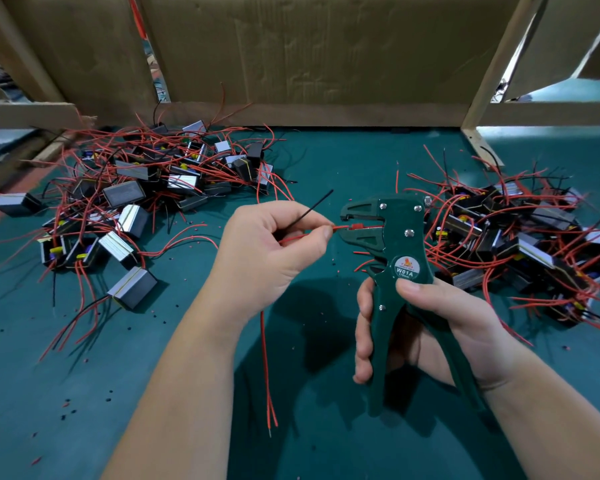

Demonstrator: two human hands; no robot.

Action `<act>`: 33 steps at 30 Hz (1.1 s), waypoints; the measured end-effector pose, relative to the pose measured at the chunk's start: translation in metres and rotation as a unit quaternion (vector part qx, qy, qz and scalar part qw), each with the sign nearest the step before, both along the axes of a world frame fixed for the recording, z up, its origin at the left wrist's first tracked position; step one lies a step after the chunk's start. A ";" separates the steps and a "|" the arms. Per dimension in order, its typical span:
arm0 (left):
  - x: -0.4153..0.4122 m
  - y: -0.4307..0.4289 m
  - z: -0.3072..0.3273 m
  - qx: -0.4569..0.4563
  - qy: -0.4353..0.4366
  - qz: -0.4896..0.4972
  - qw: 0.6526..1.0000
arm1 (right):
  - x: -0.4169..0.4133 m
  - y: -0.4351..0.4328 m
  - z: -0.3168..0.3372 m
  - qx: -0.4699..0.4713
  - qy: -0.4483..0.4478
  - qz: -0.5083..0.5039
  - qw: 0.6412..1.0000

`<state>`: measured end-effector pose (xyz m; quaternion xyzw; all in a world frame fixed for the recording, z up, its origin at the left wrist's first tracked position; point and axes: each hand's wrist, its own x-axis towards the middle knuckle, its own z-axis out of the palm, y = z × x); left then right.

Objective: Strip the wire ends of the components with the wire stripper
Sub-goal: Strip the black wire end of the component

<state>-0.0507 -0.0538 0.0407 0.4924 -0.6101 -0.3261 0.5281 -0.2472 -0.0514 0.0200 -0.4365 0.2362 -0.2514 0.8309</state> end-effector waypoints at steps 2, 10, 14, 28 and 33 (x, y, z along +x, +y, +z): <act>0.000 0.000 0.000 -0.006 -0.003 0.002 1.000 | -0.001 0.000 0.000 -0.001 0.008 0.002 1.000; 0.002 0.000 -0.001 -0.015 -0.015 -0.003 1.000 | -0.001 -0.002 -0.003 -0.006 0.016 0.013 1.000; 0.003 0.000 0.000 -0.021 -0.018 -0.006 1.000 | -0.001 -0.002 -0.005 -0.010 0.027 0.009 1.000; 0.000 -0.004 -0.008 0.026 -0.066 -0.012 0.997 | 0.014 0.001 -0.008 0.016 0.040 -0.154 0.987; -0.004 -0.007 -0.005 0.092 0.075 0.003 0.993 | 0.010 0.000 -0.002 0.050 -0.060 -0.139 0.987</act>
